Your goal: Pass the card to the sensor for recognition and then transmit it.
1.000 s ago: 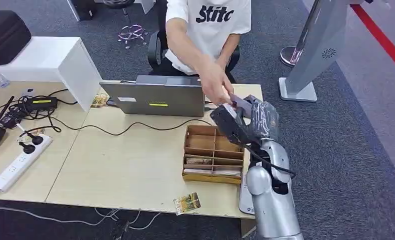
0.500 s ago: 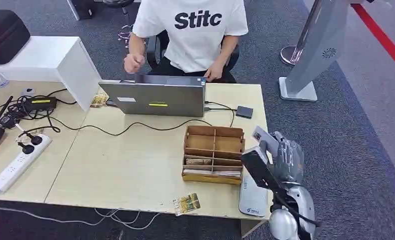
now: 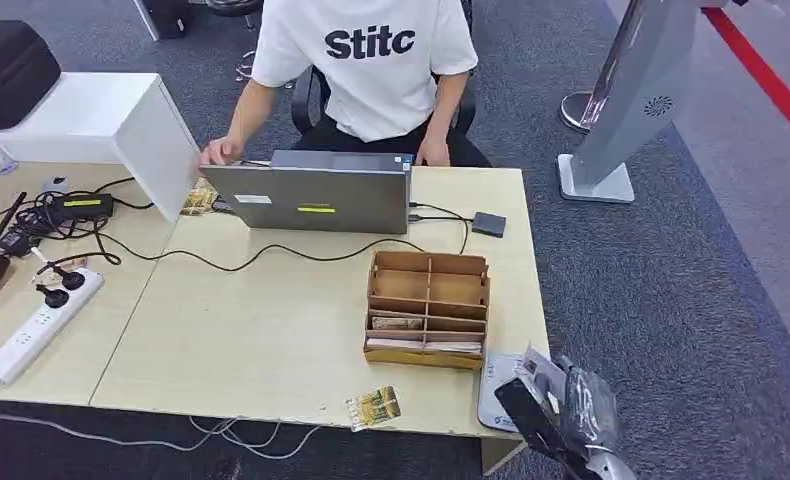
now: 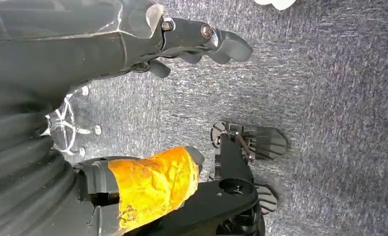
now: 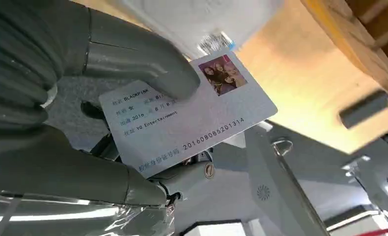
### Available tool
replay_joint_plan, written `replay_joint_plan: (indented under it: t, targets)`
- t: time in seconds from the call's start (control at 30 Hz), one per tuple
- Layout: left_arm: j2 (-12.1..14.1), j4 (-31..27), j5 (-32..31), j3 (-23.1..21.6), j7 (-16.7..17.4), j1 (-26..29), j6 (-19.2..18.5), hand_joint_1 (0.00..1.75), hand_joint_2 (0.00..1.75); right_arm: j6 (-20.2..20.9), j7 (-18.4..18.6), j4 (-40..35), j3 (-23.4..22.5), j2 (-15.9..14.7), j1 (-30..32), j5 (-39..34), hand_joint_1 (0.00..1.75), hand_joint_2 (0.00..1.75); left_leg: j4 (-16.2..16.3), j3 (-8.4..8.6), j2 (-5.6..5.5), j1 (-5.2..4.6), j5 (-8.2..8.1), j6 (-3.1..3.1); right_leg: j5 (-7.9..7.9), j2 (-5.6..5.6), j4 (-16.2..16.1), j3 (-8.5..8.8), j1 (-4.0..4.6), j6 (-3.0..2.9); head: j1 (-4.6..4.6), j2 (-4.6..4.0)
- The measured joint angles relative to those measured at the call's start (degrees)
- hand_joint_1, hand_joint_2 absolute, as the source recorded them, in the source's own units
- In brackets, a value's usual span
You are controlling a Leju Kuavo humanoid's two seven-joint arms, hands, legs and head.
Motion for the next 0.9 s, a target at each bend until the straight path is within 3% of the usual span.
replay_joint_plan:
  t: [0.33, 0.5, 0.9]
  targets:
    - [0.3, 0.0, -0.1, 0.0, 0.0, -0.2, 0.0, 0.00, 1.75, -0.5, -0.3, 4.5, 0.7, -0.2, 0.3, 0.6, 1.75, 1.75, 0.0, 0.01, 0.01, 0.00, 0.00, 0.00, 0.00, 0.00, 0.0, 0.01, 0.00, 0.00, 0.02, 0.00]
    - [0.4, 0.0, -0.2, 0.0, 0.0, -0.2, 0.0, 0.00, 1.75, -3.1, 0.7, 5.3, 2.4, -1.0, 0.3, 1.1, 1.75, 1.75, 0.0, 0.00, 0.02, 0.00, 0.00, 0.00, 0.00, 0.00, 0.0, 0.01, 0.00, 0.00, 0.02, 0.00]
    - [0.4, 0.0, -0.3, 0.0, 0.0, -0.2, 0.0, 0.00, 1.75, -0.1, 4.1, -7.3, 4.7, -1.8, -3.6, 0.1, 1.75, 1.75, 0.0, 0.03, 0.03, 0.00, 0.02, -0.02, 0.02, 0.01, 0.0, 0.01, 0.00, -0.02, 0.00, 0.00]
